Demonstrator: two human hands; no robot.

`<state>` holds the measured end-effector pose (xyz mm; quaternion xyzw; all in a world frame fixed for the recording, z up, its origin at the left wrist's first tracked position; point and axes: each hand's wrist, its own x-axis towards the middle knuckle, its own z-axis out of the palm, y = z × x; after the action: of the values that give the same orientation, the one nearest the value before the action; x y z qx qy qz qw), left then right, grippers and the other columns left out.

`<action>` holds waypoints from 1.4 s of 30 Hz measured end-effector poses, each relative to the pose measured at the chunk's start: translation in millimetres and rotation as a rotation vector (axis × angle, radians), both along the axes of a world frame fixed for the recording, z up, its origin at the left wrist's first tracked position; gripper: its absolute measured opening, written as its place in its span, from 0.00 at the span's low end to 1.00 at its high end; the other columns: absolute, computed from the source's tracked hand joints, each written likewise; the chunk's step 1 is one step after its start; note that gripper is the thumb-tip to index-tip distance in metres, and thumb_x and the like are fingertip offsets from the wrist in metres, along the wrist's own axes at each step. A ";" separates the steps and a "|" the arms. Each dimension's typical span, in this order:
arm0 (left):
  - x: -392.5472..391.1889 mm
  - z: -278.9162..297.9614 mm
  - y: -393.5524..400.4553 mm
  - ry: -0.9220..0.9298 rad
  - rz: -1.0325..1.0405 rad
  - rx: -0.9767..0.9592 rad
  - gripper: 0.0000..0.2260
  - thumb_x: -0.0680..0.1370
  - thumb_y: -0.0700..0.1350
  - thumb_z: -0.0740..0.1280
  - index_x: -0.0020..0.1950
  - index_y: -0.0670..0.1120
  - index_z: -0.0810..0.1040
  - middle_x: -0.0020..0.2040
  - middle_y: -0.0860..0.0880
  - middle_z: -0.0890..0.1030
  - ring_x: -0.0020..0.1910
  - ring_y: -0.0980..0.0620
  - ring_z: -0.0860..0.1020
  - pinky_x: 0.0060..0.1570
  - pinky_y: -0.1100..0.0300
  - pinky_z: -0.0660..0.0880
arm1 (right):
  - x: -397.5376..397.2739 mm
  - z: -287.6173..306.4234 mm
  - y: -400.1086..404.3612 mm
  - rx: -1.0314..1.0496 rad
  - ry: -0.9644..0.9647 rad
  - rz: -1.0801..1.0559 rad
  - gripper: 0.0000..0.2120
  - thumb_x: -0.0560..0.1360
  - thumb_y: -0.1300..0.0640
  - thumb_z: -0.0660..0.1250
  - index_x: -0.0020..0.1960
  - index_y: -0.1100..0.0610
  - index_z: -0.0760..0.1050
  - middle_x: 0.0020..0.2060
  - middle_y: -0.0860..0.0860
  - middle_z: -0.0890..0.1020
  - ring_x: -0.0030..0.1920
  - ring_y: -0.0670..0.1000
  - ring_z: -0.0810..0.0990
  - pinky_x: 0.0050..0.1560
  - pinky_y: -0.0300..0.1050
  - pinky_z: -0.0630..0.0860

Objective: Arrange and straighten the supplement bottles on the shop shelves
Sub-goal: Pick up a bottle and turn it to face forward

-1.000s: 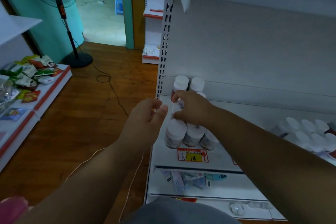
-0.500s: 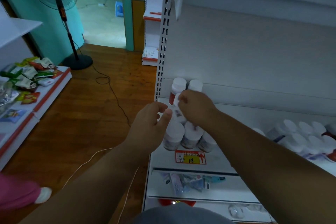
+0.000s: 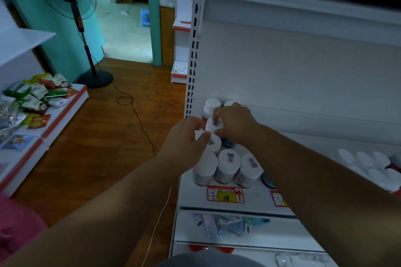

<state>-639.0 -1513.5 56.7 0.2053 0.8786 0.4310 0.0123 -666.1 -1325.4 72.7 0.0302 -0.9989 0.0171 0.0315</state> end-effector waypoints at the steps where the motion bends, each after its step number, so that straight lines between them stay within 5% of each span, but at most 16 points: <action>1: -0.6 2.0 0.4 -0.001 -0.004 0.005 0.08 0.79 0.54 0.63 0.57 0.58 0.71 0.52 0.58 0.72 0.47 0.61 0.73 0.43 0.66 0.71 | 2.1 1.8 1.8 -0.047 0.016 -0.003 0.15 0.68 0.45 0.72 0.53 0.46 0.76 0.50 0.50 0.79 0.55 0.54 0.74 0.50 0.47 0.65; 8: 7.2 19.2 0.9 0.026 0.044 0.115 0.18 0.79 0.46 0.64 0.68 0.56 0.69 0.60 0.55 0.71 0.59 0.55 0.72 0.58 0.58 0.73 | 44.3 33.9 9.4 -0.777 0.252 -0.157 0.12 0.66 0.47 0.72 0.46 0.43 0.73 0.47 0.42 0.77 0.42 0.42 0.78 0.34 0.34 0.70; 16: 43.9 43.4 4.2 0.127 -0.076 0.129 0.29 0.70 0.69 0.60 0.66 0.57 0.67 0.58 0.57 0.71 0.56 0.60 0.71 0.53 0.63 0.70 | 82.0 70.1 -8.3 -1.296 0.227 -0.180 0.14 0.64 0.39 0.69 0.44 0.46 0.78 0.40 0.49 0.84 0.41 0.51 0.83 0.41 0.52 0.80; 20: 59.9 51.3 1.9 0.120 -0.133 0.170 0.31 0.68 0.74 0.58 0.66 0.58 0.66 0.58 0.59 0.71 0.56 0.63 0.70 0.51 0.70 0.68 | 97.5 81.4 -15.9 -1.385 0.147 -0.141 0.13 0.64 0.39 0.71 0.41 0.48 0.79 0.38 0.51 0.83 0.40 0.53 0.82 0.43 0.57 0.79; 29: 81.5 65.3 10.2 0.093 -0.197 0.236 0.34 0.70 0.72 0.58 0.70 0.55 0.65 0.61 0.59 0.71 0.60 0.61 0.70 0.59 0.62 0.70 | 126.7 85.3 -9.9 -1.721 0.051 -0.151 0.10 0.70 0.56 0.64 0.49 0.57 0.78 0.42 0.56 0.81 0.45 0.57 0.80 0.48 0.57 0.78; 36: 116.9 61.2 61.4 0.007 -0.241 0.241 0.41 0.60 0.82 0.51 0.69 0.64 0.60 0.56 0.71 0.67 0.57 0.71 0.67 0.48 0.74 0.63 | 179.1 83.3 33.1 -1.735 0.198 -0.196 0.09 0.71 0.55 0.62 0.47 0.56 0.78 0.41 0.57 0.81 0.42 0.56 0.81 0.45 0.56 0.80; 42: 184.3 56.0 156.7 -0.018 -0.393 0.215 0.34 0.64 0.75 0.57 0.68 0.63 0.64 0.57 0.67 0.69 0.55 0.69 0.69 0.47 0.72 0.64 | 275.9 81.6 116.9 -1.743 0.453 -0.373 0.09 0.67 0.57 0.64 0.46 0.57 0.77 0.41 0.60 0.78 0.42 0.58 0.78 0.40 0.52 0.79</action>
<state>-454.7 -1356.8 112.7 0.3689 0.7705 0.5135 0.0817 -390.1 -1208.5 154.3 -0.1630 -0.5912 0.7524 0.2403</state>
